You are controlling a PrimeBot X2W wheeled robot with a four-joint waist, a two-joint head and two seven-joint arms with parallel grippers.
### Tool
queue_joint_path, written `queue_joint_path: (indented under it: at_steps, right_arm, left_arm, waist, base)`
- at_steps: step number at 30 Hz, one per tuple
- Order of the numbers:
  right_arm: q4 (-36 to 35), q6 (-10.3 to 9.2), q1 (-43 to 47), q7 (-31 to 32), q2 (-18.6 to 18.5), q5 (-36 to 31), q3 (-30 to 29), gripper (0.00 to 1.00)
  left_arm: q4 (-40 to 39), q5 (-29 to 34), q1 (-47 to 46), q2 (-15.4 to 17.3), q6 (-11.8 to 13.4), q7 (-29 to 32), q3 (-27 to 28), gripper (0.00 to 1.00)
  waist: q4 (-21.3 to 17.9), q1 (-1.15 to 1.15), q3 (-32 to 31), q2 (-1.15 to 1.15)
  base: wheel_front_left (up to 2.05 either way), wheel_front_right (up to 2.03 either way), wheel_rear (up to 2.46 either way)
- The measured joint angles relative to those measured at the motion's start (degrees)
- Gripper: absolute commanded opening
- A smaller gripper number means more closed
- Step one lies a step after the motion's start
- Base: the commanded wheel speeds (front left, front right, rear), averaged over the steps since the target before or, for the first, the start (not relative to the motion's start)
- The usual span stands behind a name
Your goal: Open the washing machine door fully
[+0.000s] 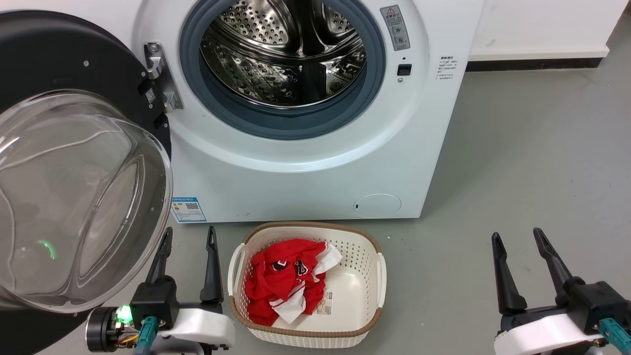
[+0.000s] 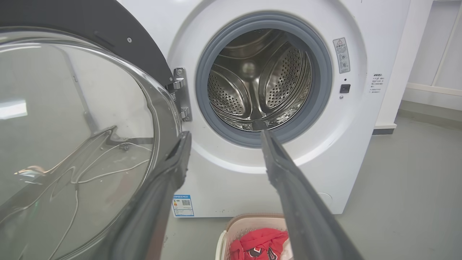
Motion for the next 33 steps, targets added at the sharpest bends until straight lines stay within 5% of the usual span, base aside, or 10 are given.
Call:
queue_joint_path:
  at_steps: [26, 27, 33]
  right_arm:
    - [1.0, 0.00, 0.0, 0.0, 0.0, 0.4, 0.2, 1.00]
    - [1.3, 0.00, 0.0, 0.0, 0.0, 0.4, 0.3, 0.00]
    - [3.6, 0.01, 1.1, 0.7, 0.0, 6.0, 0.4, 0.00]
  left_arm:
    - [0.0, 2.3, 0.8, -1.9, -1.6, 0.0, 1.7, 1.00]
    - [0.2, 2.3, 0.8, -1.9, -1.7, 0.0, 1.7, 0.00]
    - [2.8, -2.9, 2.1, -2.0, -2.5, 1.5, 2.3, 0.00]
  waist:
    - [-0.1, 0.00, 0.5, 0.00]
    - [-0.1, 0.00, 0.5, 0.00]
    - [0.0, 0.00, 0.5, 0.00]
  base:
    - [0.00, 0.00, 0.00]
    - [0.00, 0.00, 0.00]
    - [0.00, 0.00, 0.00]
